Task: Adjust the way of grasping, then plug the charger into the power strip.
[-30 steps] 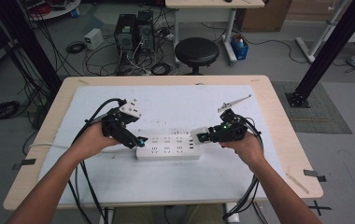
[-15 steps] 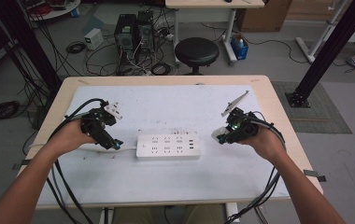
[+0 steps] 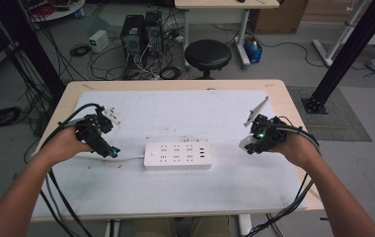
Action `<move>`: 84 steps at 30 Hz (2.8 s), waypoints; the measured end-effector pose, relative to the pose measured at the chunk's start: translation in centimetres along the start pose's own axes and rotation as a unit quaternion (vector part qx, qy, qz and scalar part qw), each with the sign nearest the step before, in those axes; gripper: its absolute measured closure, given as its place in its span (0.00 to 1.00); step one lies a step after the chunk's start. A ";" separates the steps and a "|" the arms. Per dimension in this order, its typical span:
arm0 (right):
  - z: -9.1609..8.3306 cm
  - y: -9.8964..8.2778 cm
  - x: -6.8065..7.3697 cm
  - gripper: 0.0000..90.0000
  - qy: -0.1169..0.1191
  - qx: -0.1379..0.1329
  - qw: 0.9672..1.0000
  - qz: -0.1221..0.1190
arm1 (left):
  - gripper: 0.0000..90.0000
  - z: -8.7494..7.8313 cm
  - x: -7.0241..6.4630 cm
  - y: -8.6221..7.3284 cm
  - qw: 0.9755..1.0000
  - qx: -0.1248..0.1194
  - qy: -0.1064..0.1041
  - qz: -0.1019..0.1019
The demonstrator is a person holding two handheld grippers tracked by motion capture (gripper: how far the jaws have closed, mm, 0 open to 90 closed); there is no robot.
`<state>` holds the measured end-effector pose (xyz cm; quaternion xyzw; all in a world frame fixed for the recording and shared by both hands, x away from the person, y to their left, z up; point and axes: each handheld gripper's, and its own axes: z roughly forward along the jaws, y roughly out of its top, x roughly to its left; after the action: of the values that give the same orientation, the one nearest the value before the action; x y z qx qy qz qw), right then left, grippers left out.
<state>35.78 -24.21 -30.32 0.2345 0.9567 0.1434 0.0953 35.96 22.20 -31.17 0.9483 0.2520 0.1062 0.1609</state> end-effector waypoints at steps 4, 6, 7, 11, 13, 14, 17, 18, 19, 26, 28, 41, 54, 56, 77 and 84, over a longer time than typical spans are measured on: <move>0.1 -0.2 0.1 0.69 -0.003 0.009 1.000 -0.002 | 0.21 -0.1 -0.1 -0.3 1.000 0.006 0.006 -0.002; 0.1 -0.3 0.1 0.69 -0.009 0.007 1.000 0.012 | 0.21 -0.2 -0.2 -0.4 1.000 0.000 0.005 -0.003; 0.0 -0.3 0.2 0.69 -0.011 0.004 1.000 0.013 | 0.21 -0.2 -0.3 -0.3 1.000 -0.007 0.006 -0.008; -0.3 -0.5 0.1 0.69 -0.010 -0.003 1.000 0.025 | 0.21 -0.3 -0.5 -0.3 1.000 -0.012 0.007 -0.007; -0.4 -0.3 0.1 0.69 -0.007 -0.009 1.000 0.024 | 0.21 -0.3 -0.6 -0.3 1.000 -0.008 0.008 0.001; -0.4 -0.2 0.1 0.69 -0.008 -0.011 1.000 0.021 | 0.20 -0.3 -0.6 -0.4 1.000 -0.008 0.008 0.003; -0.3 0.3 0.3 0.69 -0.006 -0.014 1.000 0.017 | 0.21 -0.2 -0.6 -0.6 1.000 -0.008 0.010 0.004; -0.3 0.6 0.4 0.69 -0.006 -0.016 1.000 0.013 | 0.21 -0.1 -0.7 -0.6 1.000 -0.011 0.010 0.001; -0.2 0.8 0.5 0.69 -0.004 -0.020 1.000 0.010 | 0.20 0.0 -0.7 -0.7 1.000 -0.008 0.009 0.006; 0.4 4.2 1.6 0.69 0.022 -0.043 0.999 -0.023 | 0.21 0.5 -0.7 -1.2 1.000 -0.006 0.005 0.004; 0.7 5.5 1.9 0.69 0.025 -0.046 0.998 -0.039 | 0.21 0.6 -0.8 -1.4 1.000 -0.007 0.009 0.005; 5.5 12.7 3.5 0.69 0.047 -0.007 0.989 -0.138 | 0.21 1.2 -0.7 -2.2 1.000 -0.015 0.011 -0.003; 9.3 15.6 4.3 0.69 0.045 0.066 0.976 -0.204 | 0.20 2.0 -0.5 -2.2 1.000 -0.013 0.005 0.006; 9.4 15.7 4.3 0.69 0.046 0.063 0.976 -0.205 | 0.21 2.1 -0.5 -2.2 1.000 -0.016 0.006 0.002; 10.8 16.9 5.6 0.69 0.033 0.105 0.967 -0.232 | 0.21 2.2 -0.3 -3.0 1.000 -0.016 0.008 -0.008; 11.0 17.5 5.4 0.70 0.041 0.123 0.966 -0.223 | 0.21 2.5 -0.4 -3.1 1.000 -0.010 0.004 -0.006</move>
<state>41.16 -4.31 -35.68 0.0190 0.9982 0.0092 0.0564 34.95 23.89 -34.66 0.9448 0.2568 0.1112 0.1705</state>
